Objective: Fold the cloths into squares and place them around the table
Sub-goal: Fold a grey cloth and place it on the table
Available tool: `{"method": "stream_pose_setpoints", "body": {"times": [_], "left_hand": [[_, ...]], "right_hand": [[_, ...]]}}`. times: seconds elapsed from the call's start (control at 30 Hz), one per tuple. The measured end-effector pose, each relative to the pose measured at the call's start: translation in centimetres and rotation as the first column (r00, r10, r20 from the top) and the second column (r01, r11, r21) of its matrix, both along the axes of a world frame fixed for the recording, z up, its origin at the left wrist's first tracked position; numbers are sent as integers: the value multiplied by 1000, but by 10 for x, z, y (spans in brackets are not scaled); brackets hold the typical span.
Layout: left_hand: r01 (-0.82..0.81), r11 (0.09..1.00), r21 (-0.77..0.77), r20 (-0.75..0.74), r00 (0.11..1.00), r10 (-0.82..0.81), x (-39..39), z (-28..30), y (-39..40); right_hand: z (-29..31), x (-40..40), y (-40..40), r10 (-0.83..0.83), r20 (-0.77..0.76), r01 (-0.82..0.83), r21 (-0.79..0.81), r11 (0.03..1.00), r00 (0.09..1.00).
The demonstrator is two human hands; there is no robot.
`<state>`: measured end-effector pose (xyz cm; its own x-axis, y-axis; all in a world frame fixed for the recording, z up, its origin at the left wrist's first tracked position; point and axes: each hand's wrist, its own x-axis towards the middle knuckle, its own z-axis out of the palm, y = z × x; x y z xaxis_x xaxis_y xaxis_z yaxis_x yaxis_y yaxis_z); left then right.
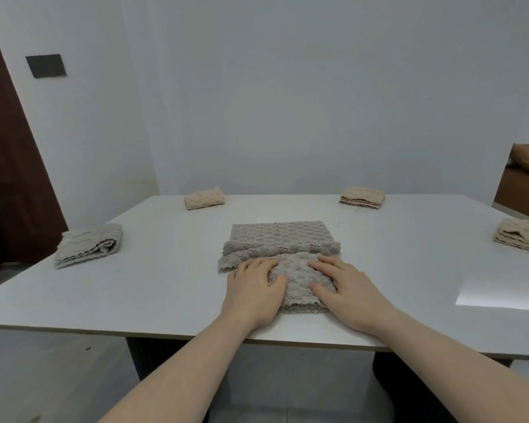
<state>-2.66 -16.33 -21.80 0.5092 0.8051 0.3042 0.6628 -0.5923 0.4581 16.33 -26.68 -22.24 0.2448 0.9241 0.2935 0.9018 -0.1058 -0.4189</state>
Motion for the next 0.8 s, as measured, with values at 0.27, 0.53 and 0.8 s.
{"method": "stream_pose_setpoints", "body": {"times": [0.27, 0.53, 0.8], "left_hand": [[-33, 997, -76, -281, 960, 11, 3, 0, 0], [-23, 994, -103, -322, 947, -12, 5, 0, 3], [-24, 997, -74, -275, 962, 2, 4, 0, 0]], "right_hand": [[1, -1, 1, -15, 35, 16, -37, 999, 999], [2, -3, 2, -26, 75, 37, -150, 988, 997], [2, -2, 4, -20, 96, 37, -173, 984, 995]]}}
